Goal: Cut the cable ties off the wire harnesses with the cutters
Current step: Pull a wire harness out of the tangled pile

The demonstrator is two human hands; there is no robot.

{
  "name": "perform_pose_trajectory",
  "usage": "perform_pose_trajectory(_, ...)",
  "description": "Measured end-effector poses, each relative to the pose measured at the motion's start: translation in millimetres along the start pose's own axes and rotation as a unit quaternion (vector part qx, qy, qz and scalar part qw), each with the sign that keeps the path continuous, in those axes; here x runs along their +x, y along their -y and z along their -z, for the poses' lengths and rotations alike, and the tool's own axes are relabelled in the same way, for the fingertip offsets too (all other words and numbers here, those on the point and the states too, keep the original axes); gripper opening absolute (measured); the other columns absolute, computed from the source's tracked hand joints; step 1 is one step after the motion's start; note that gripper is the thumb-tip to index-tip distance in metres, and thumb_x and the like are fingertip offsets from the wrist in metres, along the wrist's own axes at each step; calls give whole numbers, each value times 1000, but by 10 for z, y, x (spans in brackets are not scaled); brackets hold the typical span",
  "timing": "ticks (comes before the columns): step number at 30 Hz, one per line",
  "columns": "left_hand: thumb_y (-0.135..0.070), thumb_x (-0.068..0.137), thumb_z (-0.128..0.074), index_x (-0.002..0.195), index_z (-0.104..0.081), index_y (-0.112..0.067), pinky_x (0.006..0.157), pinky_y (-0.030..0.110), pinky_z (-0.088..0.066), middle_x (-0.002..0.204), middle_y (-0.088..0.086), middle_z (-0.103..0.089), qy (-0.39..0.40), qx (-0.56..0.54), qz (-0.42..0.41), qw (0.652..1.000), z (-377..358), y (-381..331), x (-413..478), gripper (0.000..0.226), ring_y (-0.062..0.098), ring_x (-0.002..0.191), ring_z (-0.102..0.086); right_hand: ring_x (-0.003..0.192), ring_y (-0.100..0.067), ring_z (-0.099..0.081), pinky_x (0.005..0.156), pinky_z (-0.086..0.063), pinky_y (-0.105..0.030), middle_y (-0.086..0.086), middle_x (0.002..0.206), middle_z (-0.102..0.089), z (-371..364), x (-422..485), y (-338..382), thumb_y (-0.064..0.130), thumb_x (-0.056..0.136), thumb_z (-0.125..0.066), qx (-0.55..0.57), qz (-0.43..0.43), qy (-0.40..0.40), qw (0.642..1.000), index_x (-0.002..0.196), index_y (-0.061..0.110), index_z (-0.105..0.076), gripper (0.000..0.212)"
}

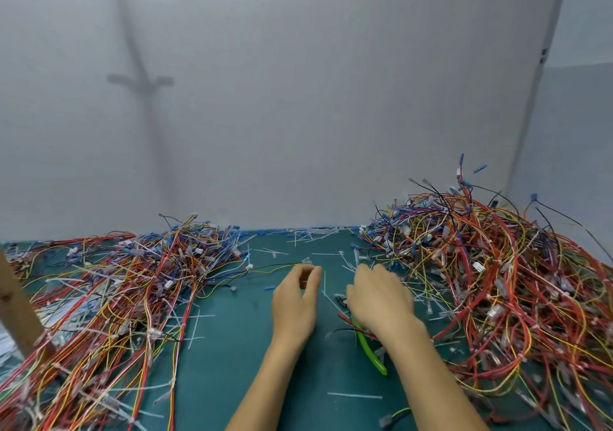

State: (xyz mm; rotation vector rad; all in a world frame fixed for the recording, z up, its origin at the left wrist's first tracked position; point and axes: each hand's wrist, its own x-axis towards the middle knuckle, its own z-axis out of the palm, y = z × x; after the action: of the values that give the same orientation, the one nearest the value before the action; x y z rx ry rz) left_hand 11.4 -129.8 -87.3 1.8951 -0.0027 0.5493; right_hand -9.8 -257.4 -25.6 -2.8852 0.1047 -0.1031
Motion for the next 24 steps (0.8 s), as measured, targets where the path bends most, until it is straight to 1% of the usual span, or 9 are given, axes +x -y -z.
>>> perform_pose_trajectory(2,-29,98,-53,91,-64,-26,69,5,-38,88,-12,-70,-38,-22,40,998,23,10,27,14,0,85,-62,128,-35,-42,97,-41,-44,-14,137,-43,-99,1,88,35,99,-44,100,-13,20,995,134,12,-44,42)
perform_pose_trajectory(4,-27,99,-50,91,-62,-23,73,16,-41,91,-10,-70,-66,-57,102,991,60,41,67,15,9,87,-64,130,-35,-36,100,-37,-44,-13,142,-39,-203,2,104,37,98,-45,235,-75,-6,969,135,16,-42,43)
perform_pose_trajectory(7,-21,99,-47,90,-58,-22,72,28,-42,92,-5,-68,-95,-112,185,972,113,86,111,14,17,89,-63,130,-34,-34,103,-31,-46,-12,142,-43,-358,1,3,32,94,-50,395,-226,-137,880,130,20,-48,37)
perform_pose_trajectory(11,-16,95,-50,89,-58,-22,72,30,-46,95,-1,-69,-74,-66,189,977,151,113,115,12,20,88,-65,129,-30,-35,104,-28,-46,-11,133,-53,-389,77,-212,21,94,-49,473,-293,-243,794,116,16,-56,24)
perform_pose_trajectory(13,-16,91,-54,93,-63,-21,82,33,-50,96,-1,-70,3,23,155,988,126,117,90,10,23,92,-66,127,-30,-37,103,-27,-46,-10,130,-56,-374,103,-327,22,95,-47,437,-286,-255,814,111,19,-56,19)
perform_pose_trajectory(16,-28,87,-57,93,-66,-29,81,30,-51,93,-9,-70,135,186,85,969,13,58,-13,11,17,92,-65,118,-27,-44,100,-29,-42,-3,123,-57,-419,89,-428,31,95,-49,281,-203,-218,913,93,34,-56,8)
perform_pose_trajectory(18,-42,86,-57,88,-67,-29,78,30,-51,90,-7,-71,162,245,61,954,-75,-14,-107,17,20,92,-64,115,-24,-42,96,-29,-39,0,124,-53,-478,62,-413,35,92,-55,184,-161,-190,951,93,39,-60,6)
perform_pose_trajectory(22,-54,83,-55,74,-66,-25,81,31,-44,86,-2,-71,141,289,42,946,-161,-104,-202,32,22,93,-63,128,-32,-33,99,-31,-46,-10,148,-30,-561,-39,-161,22,78,-70,129,-125,-235,955,124,25,-55,49)
perform_pose_trajectory(24,-50,85,-52,66,-58,-25,83,32,-40,87,-1,-71,139,295,52,944,-176,-137,-216,31,23,95,-62,136,-34,-31,102,-30,-51,-13,155,-26,-584,-59,-59,14,75,-72,133,-74,-281,948,126,17,-54,55)
